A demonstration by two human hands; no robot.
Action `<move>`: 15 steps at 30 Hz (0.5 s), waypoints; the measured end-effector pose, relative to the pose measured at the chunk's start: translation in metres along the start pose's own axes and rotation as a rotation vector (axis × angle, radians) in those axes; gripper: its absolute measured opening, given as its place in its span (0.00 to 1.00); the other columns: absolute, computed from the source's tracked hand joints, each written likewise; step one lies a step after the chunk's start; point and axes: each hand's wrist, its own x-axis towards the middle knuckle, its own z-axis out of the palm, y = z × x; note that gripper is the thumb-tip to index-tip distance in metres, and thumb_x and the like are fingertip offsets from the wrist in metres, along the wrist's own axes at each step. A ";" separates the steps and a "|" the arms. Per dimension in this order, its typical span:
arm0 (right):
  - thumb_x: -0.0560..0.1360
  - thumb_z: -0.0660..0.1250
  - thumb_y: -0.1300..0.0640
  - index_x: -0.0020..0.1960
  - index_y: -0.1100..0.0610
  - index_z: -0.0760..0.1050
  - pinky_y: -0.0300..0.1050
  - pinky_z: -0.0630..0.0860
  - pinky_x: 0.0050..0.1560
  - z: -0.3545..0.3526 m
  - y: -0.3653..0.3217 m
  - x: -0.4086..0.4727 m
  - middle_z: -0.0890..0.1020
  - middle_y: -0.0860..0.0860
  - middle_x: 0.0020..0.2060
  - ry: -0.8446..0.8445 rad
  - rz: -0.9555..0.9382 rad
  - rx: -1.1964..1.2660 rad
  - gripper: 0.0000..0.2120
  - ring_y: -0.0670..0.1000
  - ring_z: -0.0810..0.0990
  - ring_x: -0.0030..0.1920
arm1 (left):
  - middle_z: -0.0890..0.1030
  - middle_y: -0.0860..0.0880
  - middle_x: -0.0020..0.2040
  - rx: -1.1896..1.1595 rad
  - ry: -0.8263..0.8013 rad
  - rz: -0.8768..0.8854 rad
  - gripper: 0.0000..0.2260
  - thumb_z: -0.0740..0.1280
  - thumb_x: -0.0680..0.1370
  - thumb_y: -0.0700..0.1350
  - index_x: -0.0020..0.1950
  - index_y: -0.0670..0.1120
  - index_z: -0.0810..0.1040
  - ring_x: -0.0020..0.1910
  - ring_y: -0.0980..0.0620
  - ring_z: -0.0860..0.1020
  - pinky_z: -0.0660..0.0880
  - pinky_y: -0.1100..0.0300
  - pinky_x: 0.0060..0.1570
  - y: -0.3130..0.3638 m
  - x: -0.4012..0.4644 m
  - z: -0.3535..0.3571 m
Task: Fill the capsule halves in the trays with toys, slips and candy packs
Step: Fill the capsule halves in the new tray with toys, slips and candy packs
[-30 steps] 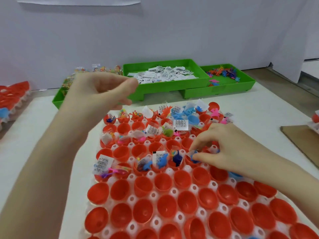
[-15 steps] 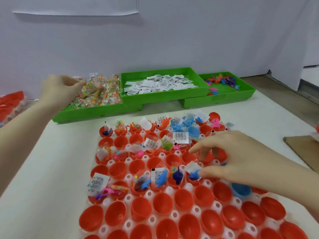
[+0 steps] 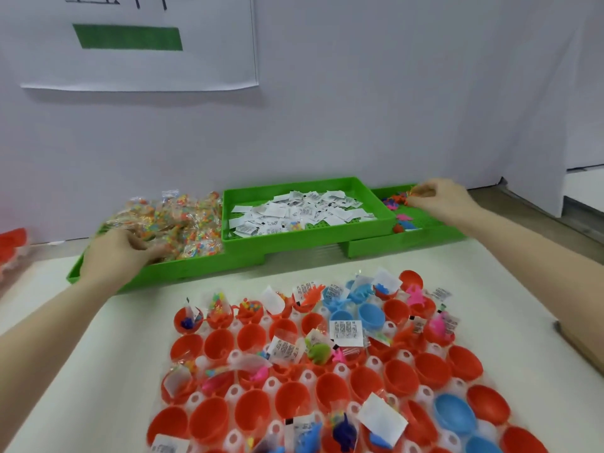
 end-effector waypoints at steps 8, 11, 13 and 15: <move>0.66 0.76 0.59 0.48 0.58 0.82 0.44 0.70 0.56 0.038 0.014 0.022 0.81 0.56 0.54 -0.035 0.098 -0.129 0.11 0.57 0.76 0.58 | 0.77 0.38 0.34 -0.009 0.257 0.003 0.14 0.64 0.77 0.54 0.36 0.48 0.79 0.39 0.38 0.73 0.67 0.54 0.38 0.001 -0.008 -0.004; 0.65 0.76 0.64 0.42 0.58 0.80 0.43 0.70 0.54 0.038 0.015 0.019 0.82 0.57 0.49 0.015 0.104 -0.035 0.07 0.56 0.77 0.55 | 0.81 0.37 0.40 -0.044 0.292 -0.004 0.14 0.66 0.76 0.52 0.46 0.43 0.83 0.45 0.35 0.76 0.71 0.51 0.42 0.004 -0.010 -0.005; 0.65 0.75 0.66 0.50 0.62 0.80 0.45 0.70 0.57 0.037 0.016 0.020 0.81 0.58 0.52 -0.007 0.118 -0.001 0.15 0.56 0.76 0.57 | 0.82 0.38 0.44 -0.085 0.311 -0.011 0.14 0.67 0.75 0.51 0.48 0.42 0.83 0.48 0.36 0.77 0.72 0.49 0.46 0.006 -0.012 -0.006; 0.66 0.74 0.69 0.54 0.63 0.79 0.44 0.70 0.57 0.034 0.015 0.020 0.80 0.59 0.54 0.016 0.134 0.061 0.17 0.57 0.75 0.58 | 0.82 0.38 0.45 -0.149 0.336 -0.008 0.12 0.68 0.74 0.49 0.49 0.41 0.83 0.50 0.37 0.77 0.72 0.50 0.49 0.011 -0.015 -0.008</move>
